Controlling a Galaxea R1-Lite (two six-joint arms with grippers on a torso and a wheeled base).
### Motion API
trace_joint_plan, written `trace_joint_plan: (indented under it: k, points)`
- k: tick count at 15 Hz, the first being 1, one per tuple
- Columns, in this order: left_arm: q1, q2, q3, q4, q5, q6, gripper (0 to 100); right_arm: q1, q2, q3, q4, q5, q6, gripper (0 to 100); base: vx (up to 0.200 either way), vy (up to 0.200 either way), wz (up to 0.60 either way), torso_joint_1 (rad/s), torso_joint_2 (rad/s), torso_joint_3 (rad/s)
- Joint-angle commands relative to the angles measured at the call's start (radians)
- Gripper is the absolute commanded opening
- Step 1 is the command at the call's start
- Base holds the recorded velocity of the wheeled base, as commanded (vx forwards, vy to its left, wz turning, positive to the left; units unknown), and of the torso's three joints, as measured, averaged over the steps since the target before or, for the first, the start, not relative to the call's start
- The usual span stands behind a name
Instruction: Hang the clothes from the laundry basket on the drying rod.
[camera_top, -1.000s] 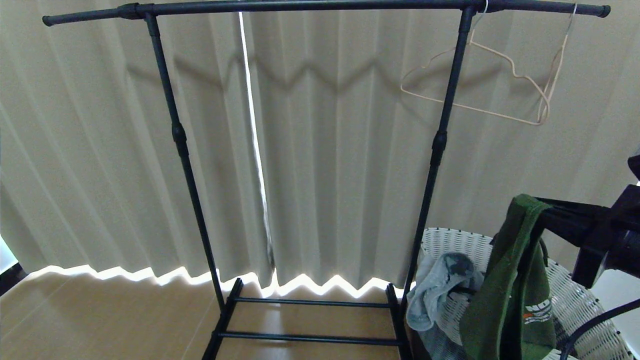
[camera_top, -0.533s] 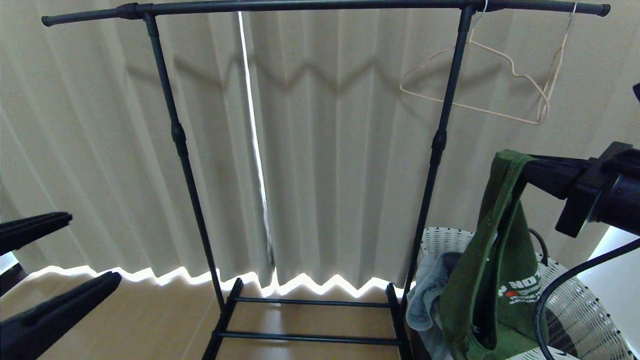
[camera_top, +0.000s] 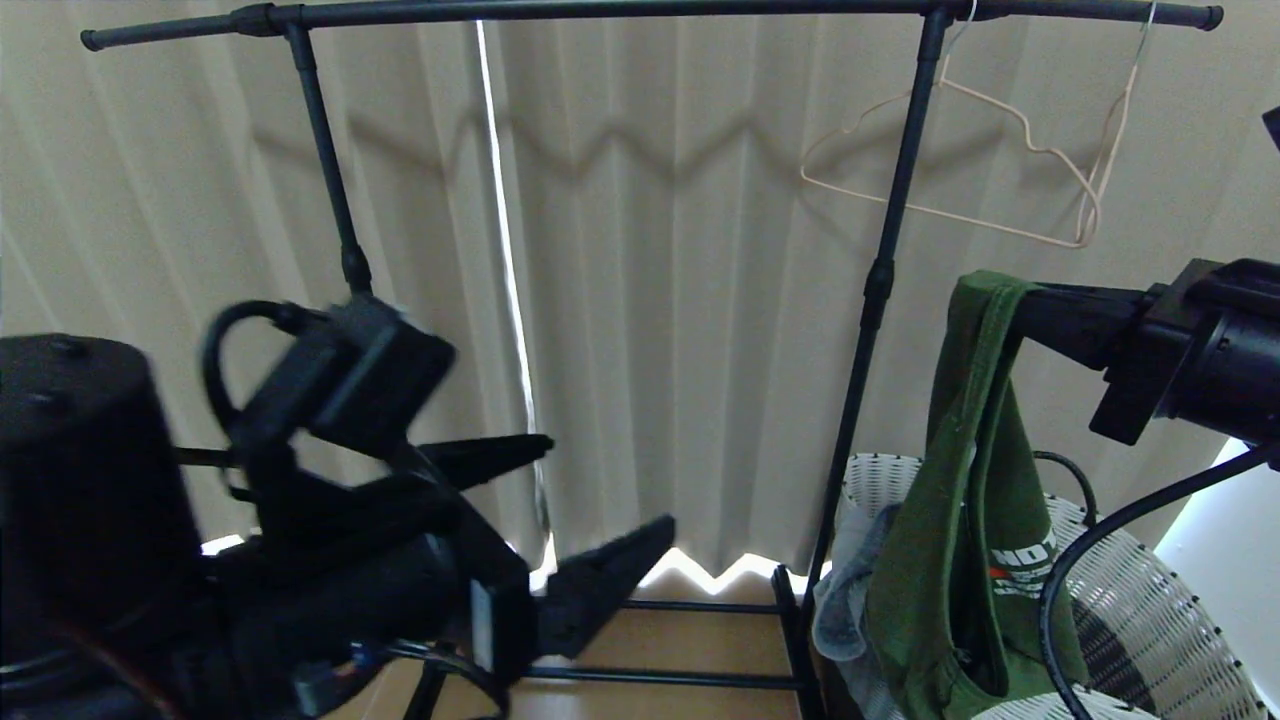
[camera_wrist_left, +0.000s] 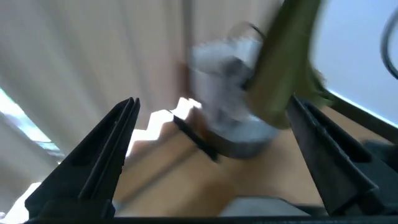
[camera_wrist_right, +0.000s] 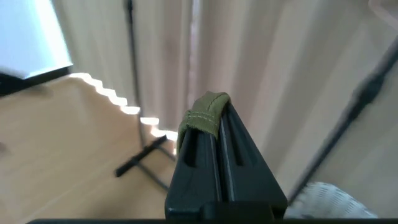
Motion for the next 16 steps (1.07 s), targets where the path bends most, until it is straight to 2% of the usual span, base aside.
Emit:
trace_joint_plan:
  k: [1, 3, 6, 12, 13, 16]
  points:
    - [-0.156, 0.275, -0.083, -0.069, 0.057, -0.057, 100, 0.019, -0.004, -0.003, -0.001, 0.018, 0.003, 0, 0.000, 0.000, 0.00, 0.000, 0.00, 0.000]
    - [-0.187, 0.368, -0.152, -0.069, 0.059, -0.086, 100, 0.024, -0.010, -0.013, -0.001, 0.027, 0.003, 0, 0.000, 0.000, 0.00, 0.000, 0.00, 0.000]
    - [-0.239, 0.487, -0.296, -0.069, 0.131, -0.196, 100, 0.024, -0.010, -0.015, -0.001, 0.027, 0.003, 0, 0.000, 0.000, 0.00, 0.000, 0.00, 0.000]
    - [-0.257, 0.592, -0.419, -0.116, 0.163, -0.205, 100, 0.024, -0.027, -0.013, -0.001, 0.027, 0.003, 0, 0.000, 0.000, 0.00, 0.000, 0.00, 0.000]
    - [-0.233, 0.625, -0.425, -0.118, 0.214, -0.193, 100, 0.024, -0.036, -0.009, 0.000, 0.027, 0.003, 0, 0.000, 0.000, 0.00, 0.000, 0.00, 0.000]
    - [-0.207, 0.674, -0.454, -0.119, 0.231, -0.190, 100, 0.025, -0.044, -0.006, 0.000, 0.026, 0.003, 0, 0.000, 0.000, 0.00, 0.000, 0.00, 0.000]
